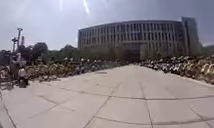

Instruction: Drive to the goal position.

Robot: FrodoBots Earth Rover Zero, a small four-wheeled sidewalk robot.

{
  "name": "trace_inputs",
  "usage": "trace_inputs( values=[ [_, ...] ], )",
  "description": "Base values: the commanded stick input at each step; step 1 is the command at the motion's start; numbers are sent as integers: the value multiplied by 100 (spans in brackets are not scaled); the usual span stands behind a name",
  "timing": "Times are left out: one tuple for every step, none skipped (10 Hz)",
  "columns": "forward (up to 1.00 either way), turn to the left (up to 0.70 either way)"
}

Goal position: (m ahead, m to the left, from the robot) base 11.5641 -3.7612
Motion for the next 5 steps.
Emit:
trace_inputs(
  values=[
    [70,0],
    [70,0],
    [70,0],
    [70,0],
    [70,0]
  ],
)
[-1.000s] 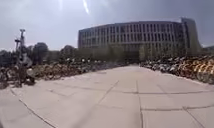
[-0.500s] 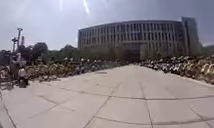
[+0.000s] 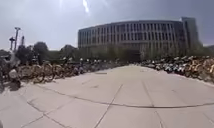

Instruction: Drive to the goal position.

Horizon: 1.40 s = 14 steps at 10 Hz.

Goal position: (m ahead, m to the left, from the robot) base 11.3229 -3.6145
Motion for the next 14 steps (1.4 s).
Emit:
trace_inputs(
  values=[
    [70,0],
    [70,0],
    [70,0],
    [70,0],
    [70,-13],
    [70,-30],
    [70,-35],
    [70,-35],
    [70,-35],
    [70,-35],
    [70,-35],
    [70,-35],
    [70,-35],
    [70,-35]
  ],
)
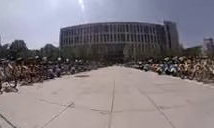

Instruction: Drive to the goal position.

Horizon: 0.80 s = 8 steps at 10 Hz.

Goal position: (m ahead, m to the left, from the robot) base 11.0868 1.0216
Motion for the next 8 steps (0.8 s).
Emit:
trace_inputs(
  values=[
    [70,-17],
    [70,0],
    [70,0],
    [70,0],
    [70,0],
    [70,0],
    [70,0],
    [70,0]
  ],
)
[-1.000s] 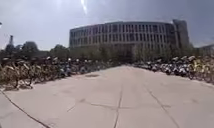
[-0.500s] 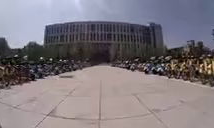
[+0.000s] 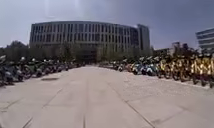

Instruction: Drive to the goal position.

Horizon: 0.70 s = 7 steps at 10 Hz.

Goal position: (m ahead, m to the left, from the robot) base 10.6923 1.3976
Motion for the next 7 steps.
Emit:
trace_inputs(
  values=[
    [70,7],
    [70,26],
    [70,35],
    [70,23],
    [70,0],
    [70,0],
    [70,0]
  ],
)
